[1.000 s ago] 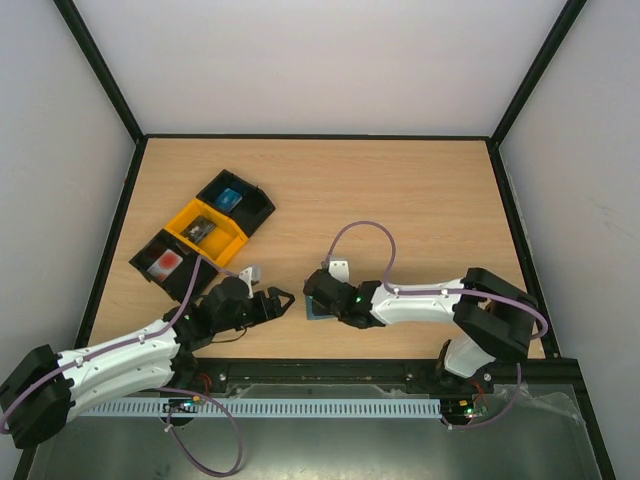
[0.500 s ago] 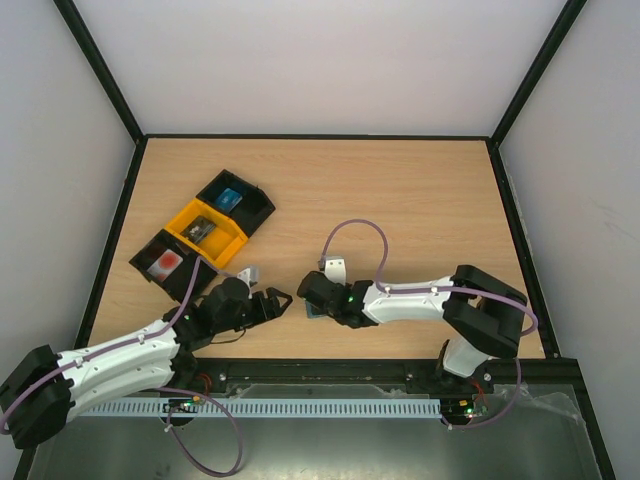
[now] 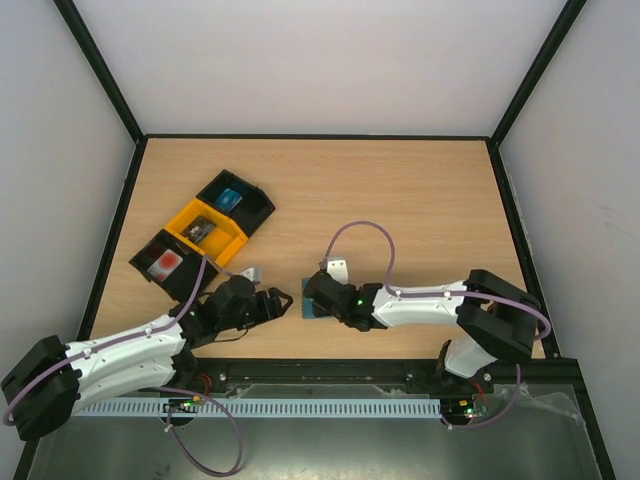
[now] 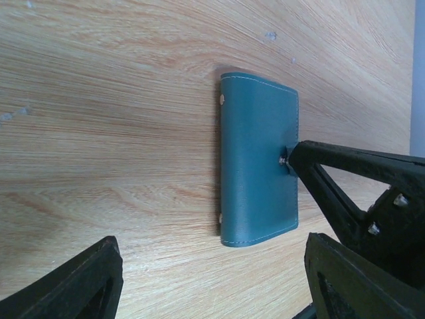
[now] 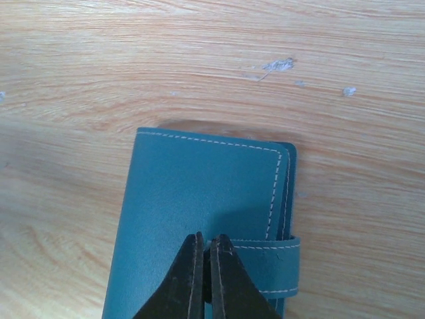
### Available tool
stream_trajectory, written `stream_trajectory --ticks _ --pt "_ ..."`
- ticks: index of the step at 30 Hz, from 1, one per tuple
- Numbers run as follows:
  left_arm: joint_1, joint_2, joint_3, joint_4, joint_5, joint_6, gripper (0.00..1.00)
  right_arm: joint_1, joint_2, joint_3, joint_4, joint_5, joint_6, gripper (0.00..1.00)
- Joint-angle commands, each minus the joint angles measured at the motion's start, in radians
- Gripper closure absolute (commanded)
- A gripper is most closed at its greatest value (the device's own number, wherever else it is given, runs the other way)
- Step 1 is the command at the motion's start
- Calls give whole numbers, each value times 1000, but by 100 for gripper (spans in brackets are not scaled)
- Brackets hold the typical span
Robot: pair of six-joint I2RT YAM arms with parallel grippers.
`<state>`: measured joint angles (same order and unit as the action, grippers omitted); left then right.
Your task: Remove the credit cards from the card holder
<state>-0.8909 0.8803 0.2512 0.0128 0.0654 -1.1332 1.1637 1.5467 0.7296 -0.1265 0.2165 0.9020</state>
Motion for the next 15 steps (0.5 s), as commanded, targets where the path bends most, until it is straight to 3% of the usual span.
stream_trajectory --ticks 1,8,12,15 --pt "-7 13 36 1 -16 11 24 8 -89 -52 81 -45 -13 98" --pt "-11 40 46 48 25 35 25 8 -294 -158 234 -105 38 98" --pt "-14 43 77 31 42 72 19 8 -406 -255 415 -173 100 98" --pt "-13 50 96 4 36 95 17 8 -427 -270 448 -178 112 98"
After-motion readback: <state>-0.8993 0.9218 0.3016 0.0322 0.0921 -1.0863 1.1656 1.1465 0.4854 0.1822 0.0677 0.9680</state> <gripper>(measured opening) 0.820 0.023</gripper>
